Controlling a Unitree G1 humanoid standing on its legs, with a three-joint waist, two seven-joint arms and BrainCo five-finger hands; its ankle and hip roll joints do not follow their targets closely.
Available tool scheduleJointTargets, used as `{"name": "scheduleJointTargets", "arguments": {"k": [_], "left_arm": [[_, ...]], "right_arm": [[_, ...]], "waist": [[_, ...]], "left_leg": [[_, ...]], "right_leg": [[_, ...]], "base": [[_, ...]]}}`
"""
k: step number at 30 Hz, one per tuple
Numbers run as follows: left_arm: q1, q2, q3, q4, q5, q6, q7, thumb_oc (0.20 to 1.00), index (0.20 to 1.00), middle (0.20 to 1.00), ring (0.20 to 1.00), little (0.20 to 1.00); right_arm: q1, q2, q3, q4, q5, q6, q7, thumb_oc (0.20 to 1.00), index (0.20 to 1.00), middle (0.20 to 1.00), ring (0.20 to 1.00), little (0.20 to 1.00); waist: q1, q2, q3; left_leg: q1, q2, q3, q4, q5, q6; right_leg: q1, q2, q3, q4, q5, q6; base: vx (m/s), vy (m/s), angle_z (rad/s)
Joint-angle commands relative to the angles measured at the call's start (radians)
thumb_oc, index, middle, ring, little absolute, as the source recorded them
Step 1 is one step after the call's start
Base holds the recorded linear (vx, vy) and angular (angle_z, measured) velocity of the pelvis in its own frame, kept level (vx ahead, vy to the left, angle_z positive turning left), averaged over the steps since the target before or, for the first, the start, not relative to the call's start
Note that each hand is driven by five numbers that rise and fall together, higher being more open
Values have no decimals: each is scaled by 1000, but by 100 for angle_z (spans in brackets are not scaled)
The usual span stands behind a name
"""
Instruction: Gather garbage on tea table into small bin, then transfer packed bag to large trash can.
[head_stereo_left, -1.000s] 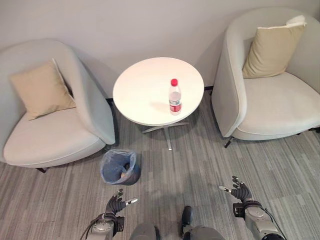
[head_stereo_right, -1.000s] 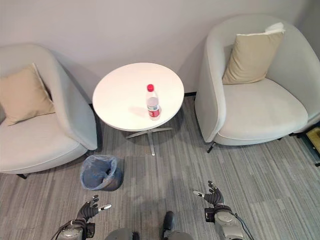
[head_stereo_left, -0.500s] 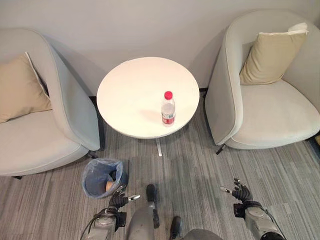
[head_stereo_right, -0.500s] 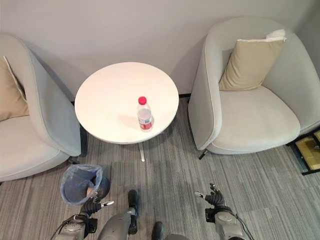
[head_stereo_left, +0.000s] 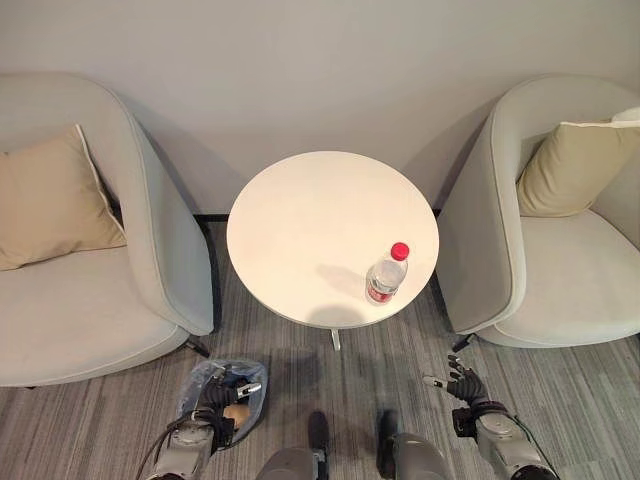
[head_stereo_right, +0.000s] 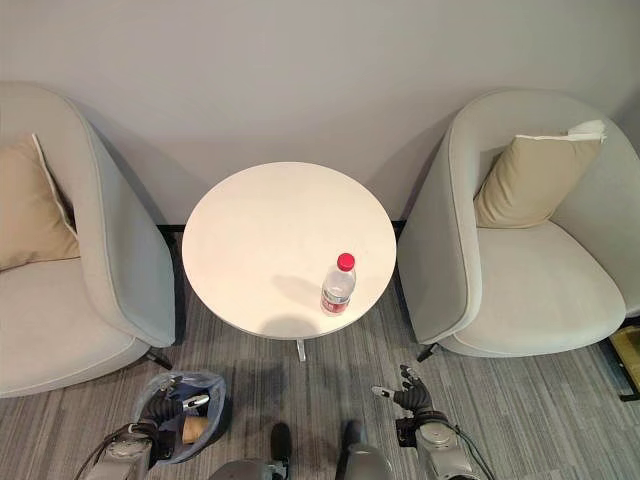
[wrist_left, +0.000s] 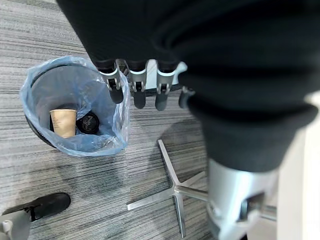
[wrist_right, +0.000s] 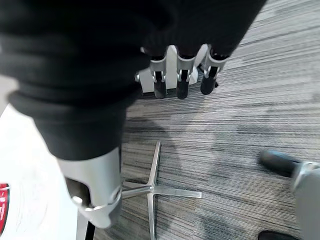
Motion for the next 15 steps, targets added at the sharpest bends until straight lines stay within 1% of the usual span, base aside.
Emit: {"name": "scheduleJointTargets", "arguments": {"k": [1, 4, 5, 8, 9, 13, 15], "left_arm": [[9, 6, 23, -14, 33, -34, 22, 1000, 1000, 1000, 1000, 1000], [20, 3, 27, -8, 35, -33, 19, 1000, 1000, 1000, 1000, 1000], [33, 0, 31, -6, 37, -28, 14, 1000, 1000, 1000, 1000, 1000], [43, -6, 35, 21, 52, -21, 9, 1000, 1000, 1000, 1000, 1000], [47, -11, 34, 40, 64, -19, 10, 1000, 1000, 1000, 1000, 1000], [58, -23, 23, 49, 78, -20, 5, 1000, 1000, 1000, 1000, 1000], [64, -29, 16, 46, 85, -20, 3, 1000, 1000, 1000, 1000, 1000]], "right_arm": [[-21, -76, 13, -85, -78, -33, -12, 1000, 1000, 1000, 1000, 1000], [-20, -92, 23, -113, -108, -34, -9, 1000, 1000, 1000, 1000, 1000], [-24, -113, 34, -157, -141, -33, -6, 1000, 1000, 1000, 1000, 1000], [-28, -146, 56, -229, -189, -36, 6, 1000, 1000, 1000, 1000, 1000], [-35, -168, 73, -279, -218, -41, 15, 1000, 1000, 1000, 1000, 1000], [-66, -206, 122, -378, -267, -55, 35, 1000, 1000, 1000, 1000, 1000], [-91, -207, 142, -411, -271, -62, 41, 1000, 1000, 1000, 1000, 1000]], "waist": [[5, -6, 15], [7, -4, 1], [13, -2, -12], [16, 1, -24], [19, 5, -30], [26, 16, -39], [30, 20, -43]], "left_leg": [[-30, 67, 1, 101, -102, -94], [-20, 69, -10, 93, -99, -101], [-12, 74, -17, 89, -97, -110], [4, 81, -30, 77, -92, -120], [11, 85, -37, 67, -86, -126], [24, 87, -54, 44, -74, -136], [32, 87, -58, 32, -69, -138]], "right_leg": [[130, 30, 7, -88, 23, 2], [154, 40, 10, -109, 17, -6], [178, 44, -2, -134, 16, -13], [214, 54, -19, -167, 12, -21], [230, 59, -29, -179, 6, -25], [255, 67, -49, -200, -6, -32], [266, 70, -57, -211, -8, -33]], "base": [[82, -120, 34], [83, -103, 10], [85, -119, 18], [91, -125, 27], [82, -100, 26], [56, -46, 15], [62, -14, 10]]}}
